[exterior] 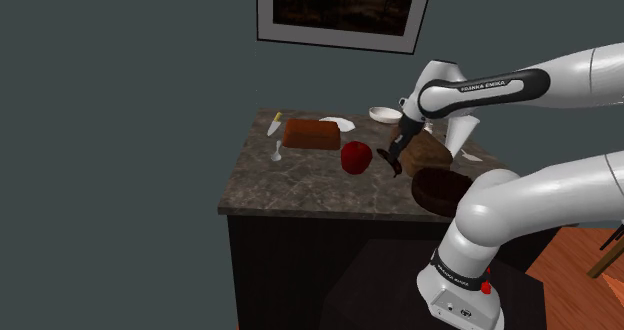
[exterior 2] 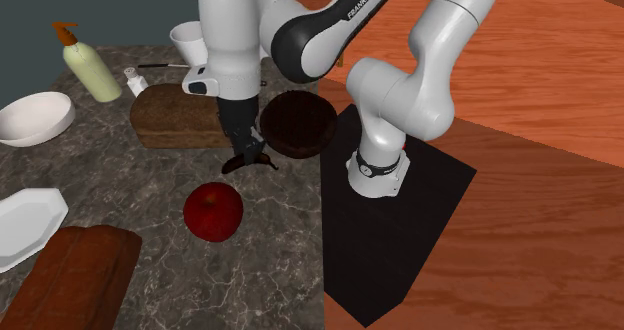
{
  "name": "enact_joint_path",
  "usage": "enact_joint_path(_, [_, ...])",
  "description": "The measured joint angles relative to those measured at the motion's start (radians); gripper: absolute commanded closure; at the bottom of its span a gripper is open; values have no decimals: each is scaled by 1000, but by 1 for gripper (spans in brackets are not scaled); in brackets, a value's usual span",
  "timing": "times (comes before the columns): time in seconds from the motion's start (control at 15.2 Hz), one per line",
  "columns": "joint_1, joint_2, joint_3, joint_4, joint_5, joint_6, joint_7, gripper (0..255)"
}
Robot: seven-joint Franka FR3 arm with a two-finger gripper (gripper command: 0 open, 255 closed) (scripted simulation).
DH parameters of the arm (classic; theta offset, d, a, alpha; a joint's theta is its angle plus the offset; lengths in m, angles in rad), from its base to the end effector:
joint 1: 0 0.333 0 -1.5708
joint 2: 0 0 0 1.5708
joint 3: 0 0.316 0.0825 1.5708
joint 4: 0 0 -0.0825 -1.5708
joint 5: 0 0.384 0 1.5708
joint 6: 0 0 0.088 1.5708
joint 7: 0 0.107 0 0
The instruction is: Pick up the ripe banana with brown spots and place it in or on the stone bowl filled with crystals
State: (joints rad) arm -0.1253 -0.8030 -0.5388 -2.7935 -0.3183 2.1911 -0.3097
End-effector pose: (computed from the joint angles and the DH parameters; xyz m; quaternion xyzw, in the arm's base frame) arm 0.2656 -0.2007 0.4098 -0.9951 0.0331 -0.0910 0.0181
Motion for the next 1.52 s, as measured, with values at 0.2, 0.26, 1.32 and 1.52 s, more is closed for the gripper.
enact_joint_path(0.2, [-1, -20, 12, 28, 8, -48, -2, 255])
enact_joint_path(0.26, [2, -24, 19, 40, 13, -63, 1, 255])
enact_joint_path(1.32, [-38, -164, 64, 149, 29, -313, -32, 255])
enact_joint_path(1.52, [-101, -265, 41, 123, -5, -388, -85, 255])
